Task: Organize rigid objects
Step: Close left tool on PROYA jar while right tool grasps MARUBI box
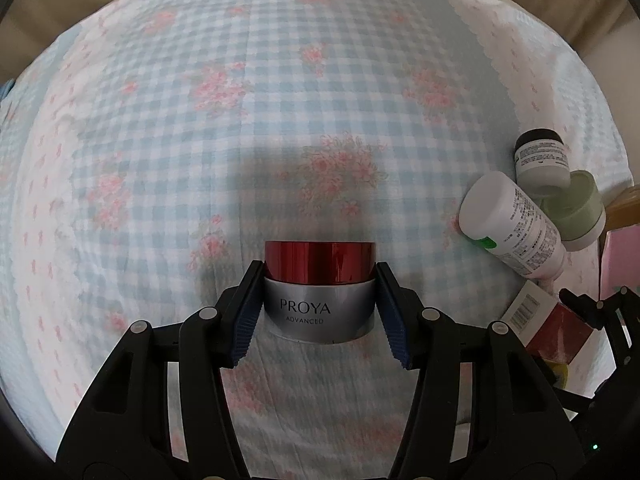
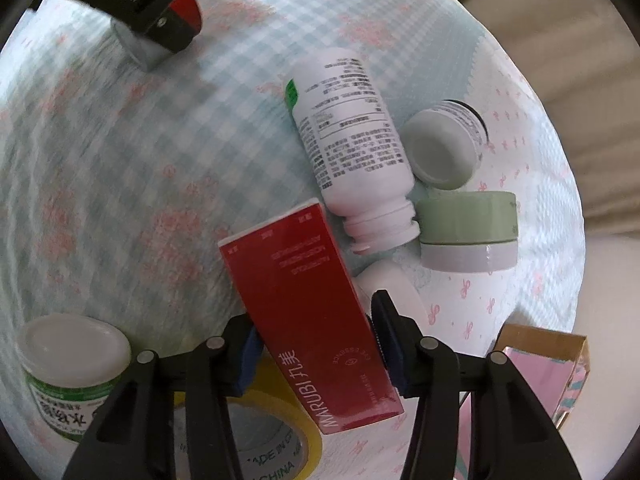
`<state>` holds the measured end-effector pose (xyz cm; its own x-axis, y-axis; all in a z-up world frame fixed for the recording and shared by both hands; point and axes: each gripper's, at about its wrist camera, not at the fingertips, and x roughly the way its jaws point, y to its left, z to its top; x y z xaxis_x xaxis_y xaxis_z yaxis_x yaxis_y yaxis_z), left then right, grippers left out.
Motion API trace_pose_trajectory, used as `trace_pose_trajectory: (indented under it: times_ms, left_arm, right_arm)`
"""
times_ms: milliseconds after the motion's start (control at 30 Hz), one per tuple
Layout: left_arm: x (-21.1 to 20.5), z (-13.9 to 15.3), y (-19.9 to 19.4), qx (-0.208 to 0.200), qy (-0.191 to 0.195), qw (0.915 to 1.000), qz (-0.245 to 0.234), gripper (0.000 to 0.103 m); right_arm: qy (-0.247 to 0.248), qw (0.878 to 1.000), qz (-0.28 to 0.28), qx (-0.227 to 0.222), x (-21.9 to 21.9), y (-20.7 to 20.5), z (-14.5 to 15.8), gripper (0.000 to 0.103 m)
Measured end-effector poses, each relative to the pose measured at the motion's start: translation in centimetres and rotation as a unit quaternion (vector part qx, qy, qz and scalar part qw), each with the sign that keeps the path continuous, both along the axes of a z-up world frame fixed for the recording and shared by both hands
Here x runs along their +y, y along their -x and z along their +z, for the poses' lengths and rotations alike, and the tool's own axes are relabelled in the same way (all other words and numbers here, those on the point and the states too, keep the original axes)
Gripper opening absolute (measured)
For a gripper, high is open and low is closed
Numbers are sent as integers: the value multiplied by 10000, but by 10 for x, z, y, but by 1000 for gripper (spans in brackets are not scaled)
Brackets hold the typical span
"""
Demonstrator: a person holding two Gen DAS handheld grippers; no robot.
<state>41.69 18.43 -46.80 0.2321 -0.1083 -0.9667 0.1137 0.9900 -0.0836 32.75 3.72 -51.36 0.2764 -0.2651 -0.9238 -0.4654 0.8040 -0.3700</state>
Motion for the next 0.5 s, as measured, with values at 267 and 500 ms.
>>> trace_pose_trajectory:
  times_ms: [267,500]
  left_arm:
    - [6,31,13,-213,108,9997,71,51]
    - [16,71,37,-461,211,9985,202,51]
  right_arm:
    - [-311,9990,-282,-144,-6,5,25,45]
    - [-1423,9818,-1240,-206,-30,5,63,44]
